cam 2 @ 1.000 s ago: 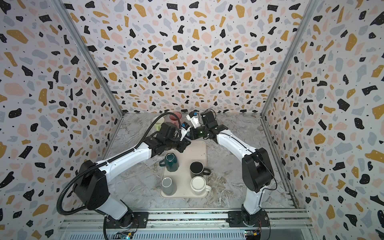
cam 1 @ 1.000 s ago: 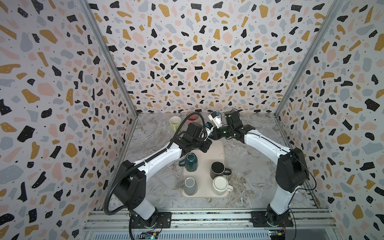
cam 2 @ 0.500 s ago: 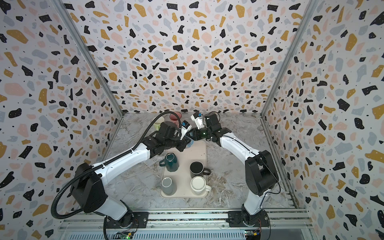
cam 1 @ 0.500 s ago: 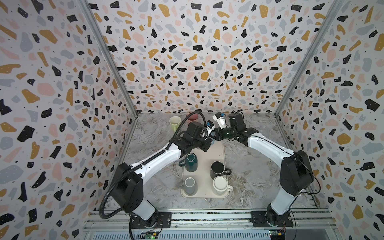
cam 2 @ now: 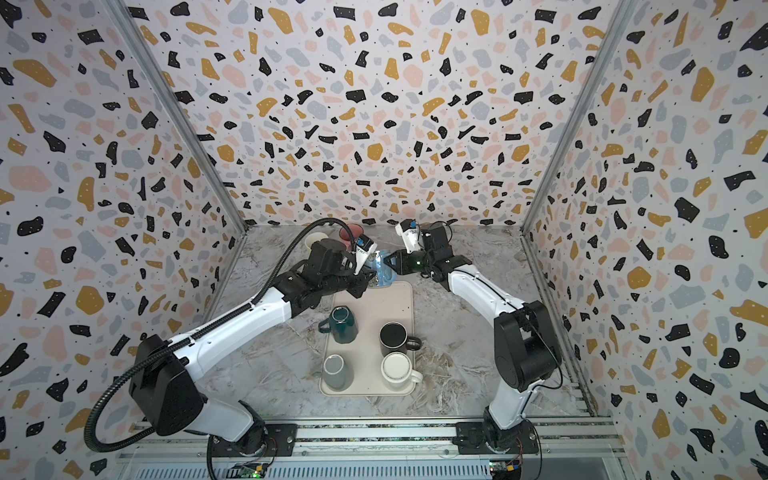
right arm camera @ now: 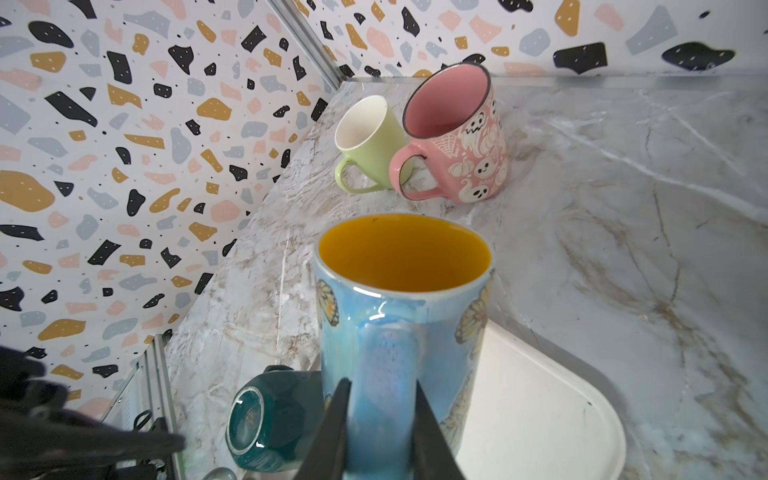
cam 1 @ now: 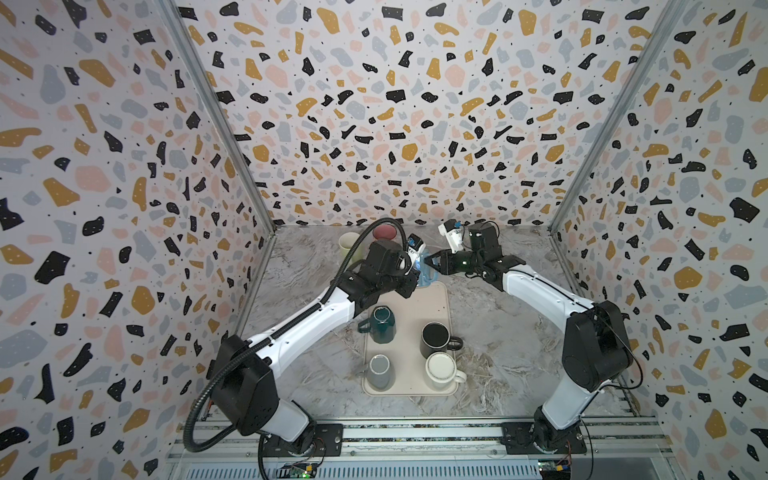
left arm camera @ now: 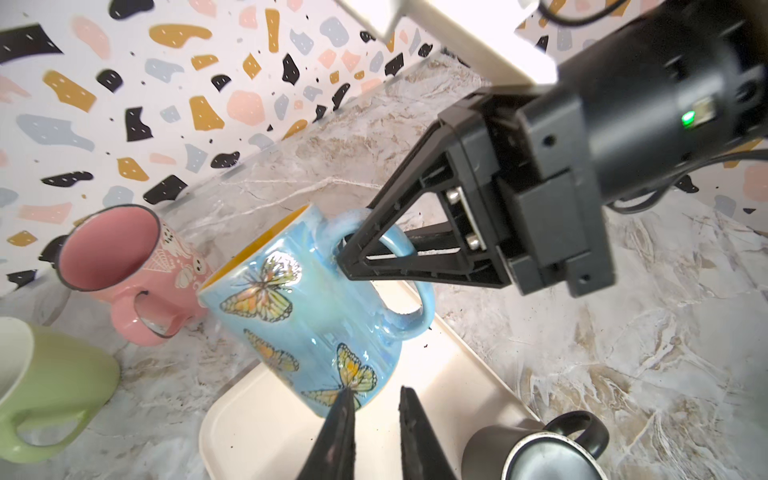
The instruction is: Turn the mug right side up
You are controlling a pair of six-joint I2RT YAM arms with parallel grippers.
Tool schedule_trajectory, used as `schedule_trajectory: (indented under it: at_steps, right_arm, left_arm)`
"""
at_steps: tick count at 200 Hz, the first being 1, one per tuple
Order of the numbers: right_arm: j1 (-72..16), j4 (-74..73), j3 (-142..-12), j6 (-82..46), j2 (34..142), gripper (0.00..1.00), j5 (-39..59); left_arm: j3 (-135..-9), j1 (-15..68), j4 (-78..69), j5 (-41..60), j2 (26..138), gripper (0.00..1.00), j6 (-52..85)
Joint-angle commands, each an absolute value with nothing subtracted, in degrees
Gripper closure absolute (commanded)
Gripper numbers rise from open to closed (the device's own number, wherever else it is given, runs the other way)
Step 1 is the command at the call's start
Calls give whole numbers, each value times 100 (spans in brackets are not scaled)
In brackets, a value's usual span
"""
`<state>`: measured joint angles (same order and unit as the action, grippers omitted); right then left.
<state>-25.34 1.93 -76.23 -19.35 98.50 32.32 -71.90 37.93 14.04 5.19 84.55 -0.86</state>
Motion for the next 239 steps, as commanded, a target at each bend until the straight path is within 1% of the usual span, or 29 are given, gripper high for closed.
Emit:
schedule_trajectory:
  at_steps: [1,27,73,123,179,239]
  right_arm:
    - [-2522,-860,-7667,-1621,9483,100,3092]
    - [-2524,-1242,-7603,-1352,9568,100,2694]
    - [-2522,-2420,-7376,-993,9851,100,2285]
    - [-2529,-3504,-7354,-849,10545,100,1986]
    - [-2541,-4306,-7732,-748,11361,100,1711]
    - [-2541,-4643,-7838,-623,11704,100,1470]
  left_arm:
    - [-7320,3725,1098,299,8164,79,20]
    - [-7407,3510,1081,494,8169,79,346]
    - [-7380,2733,834,1748,8150,79,1182]
    - [-7108,2136,596,2478,8004,76,1797]
    - [-7050,2042,785,2333,7950,76,1719]
    - [-6968,2020,817,2258,7889,76,1671]
